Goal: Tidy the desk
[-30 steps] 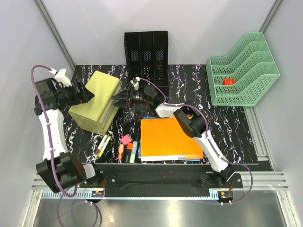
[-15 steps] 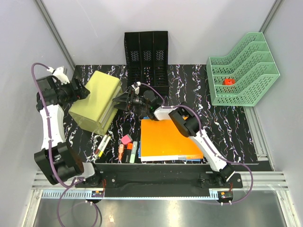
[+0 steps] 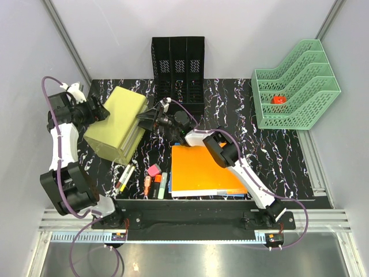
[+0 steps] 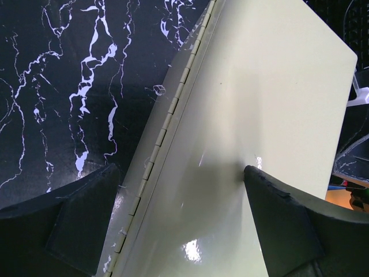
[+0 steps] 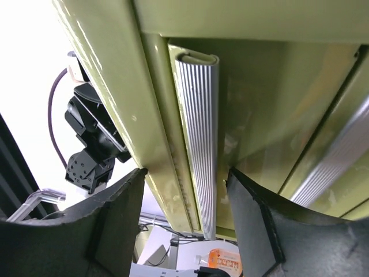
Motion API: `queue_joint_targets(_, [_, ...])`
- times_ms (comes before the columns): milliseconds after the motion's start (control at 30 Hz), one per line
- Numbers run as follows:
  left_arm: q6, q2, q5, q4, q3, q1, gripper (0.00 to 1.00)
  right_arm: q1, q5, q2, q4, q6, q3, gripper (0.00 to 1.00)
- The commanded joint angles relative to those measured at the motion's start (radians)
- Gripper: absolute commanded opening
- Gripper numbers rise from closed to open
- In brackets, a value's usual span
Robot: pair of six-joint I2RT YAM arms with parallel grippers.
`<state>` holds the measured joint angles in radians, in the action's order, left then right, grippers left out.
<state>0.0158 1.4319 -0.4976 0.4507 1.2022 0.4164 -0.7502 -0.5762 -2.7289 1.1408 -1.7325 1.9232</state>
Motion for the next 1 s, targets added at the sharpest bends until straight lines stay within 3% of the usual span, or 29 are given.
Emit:
queue_joint_targets(0, [-0.042,-0.004,-0.001,-0.050,0.000,-0.024,0.92,0.000,0.047,-0.037,0.074,-0.058,0.086,0.65])
queue_joint_targets(333, [-0.102,-0.011,0.129,-0.044,-0.050,-0.113,0.92,-0.020,0.099,-0.069,0.152,-0.122,0.126,0.52])
queue_joint_targets(700, [-0.134,-0.005,0.235,-0.033,-0.076,-0.186,0.92,-0.021,0.113,-0.043,0.214,-0.134,0.054,0.12])
queue_joint_targets(967, [-0.129,0.036,0.275,-0.030,-0.067,-0.196,0.92,0.000,0.096,0.038,0.287,-0.125,-0.104,0.06])
